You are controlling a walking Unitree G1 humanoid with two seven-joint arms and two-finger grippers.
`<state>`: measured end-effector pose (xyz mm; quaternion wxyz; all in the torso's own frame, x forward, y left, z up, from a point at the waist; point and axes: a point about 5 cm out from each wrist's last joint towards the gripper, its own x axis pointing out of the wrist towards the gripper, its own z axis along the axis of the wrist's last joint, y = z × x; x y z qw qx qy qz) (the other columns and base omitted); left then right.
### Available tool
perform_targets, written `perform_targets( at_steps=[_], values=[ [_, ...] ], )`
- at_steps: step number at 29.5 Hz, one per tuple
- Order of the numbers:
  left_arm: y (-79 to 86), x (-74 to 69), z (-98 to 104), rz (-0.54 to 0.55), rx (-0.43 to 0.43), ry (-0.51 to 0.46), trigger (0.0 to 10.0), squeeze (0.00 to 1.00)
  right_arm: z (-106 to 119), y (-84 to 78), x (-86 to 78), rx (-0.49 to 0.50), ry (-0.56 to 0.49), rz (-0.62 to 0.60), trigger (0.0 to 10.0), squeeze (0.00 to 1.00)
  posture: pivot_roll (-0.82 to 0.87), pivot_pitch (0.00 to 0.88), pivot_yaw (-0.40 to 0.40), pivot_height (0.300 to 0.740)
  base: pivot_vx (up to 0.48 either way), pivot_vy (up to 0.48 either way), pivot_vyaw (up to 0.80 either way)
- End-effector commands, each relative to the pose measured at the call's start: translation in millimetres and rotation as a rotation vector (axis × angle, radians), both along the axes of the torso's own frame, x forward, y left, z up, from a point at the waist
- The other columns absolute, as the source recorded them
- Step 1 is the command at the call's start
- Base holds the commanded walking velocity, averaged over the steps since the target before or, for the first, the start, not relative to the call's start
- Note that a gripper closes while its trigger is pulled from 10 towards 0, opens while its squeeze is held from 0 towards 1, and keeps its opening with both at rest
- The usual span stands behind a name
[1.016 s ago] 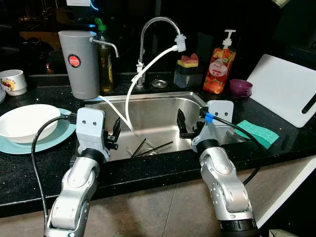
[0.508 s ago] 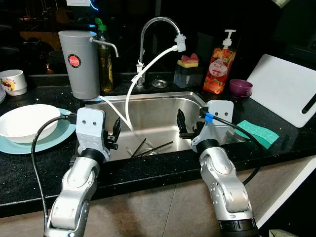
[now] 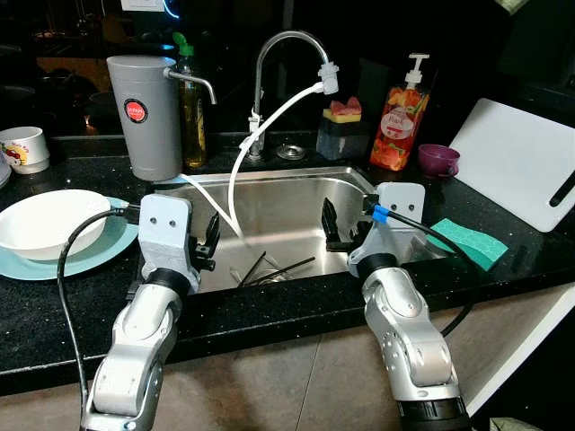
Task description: Kitchen organization
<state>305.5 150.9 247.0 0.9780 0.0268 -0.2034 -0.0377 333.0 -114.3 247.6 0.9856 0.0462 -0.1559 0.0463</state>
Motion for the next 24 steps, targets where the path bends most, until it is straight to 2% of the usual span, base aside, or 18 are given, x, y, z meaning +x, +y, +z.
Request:
perform_targets(
  at_steps=[1,24],
  values=[
    [-1.4,0.3,0.8,-0.006,0.011,0.004,10.0,0.00,-0.9,0.4,1.6,0.009,0.002,-0.003,10.0,0.00,0.15,0.070,-0.060,0.740,0.000,0.000,0.00],
    [-4.2,0.5,-0.1,-0.015,0.005,0.005,10.0,0.00,0.2,-0.5,1.2,0.004,0.000,-0.005,10.0,0.00,0.14,0.072,-0.064,0.740,0.000,0.000,0.00]
  ],
)
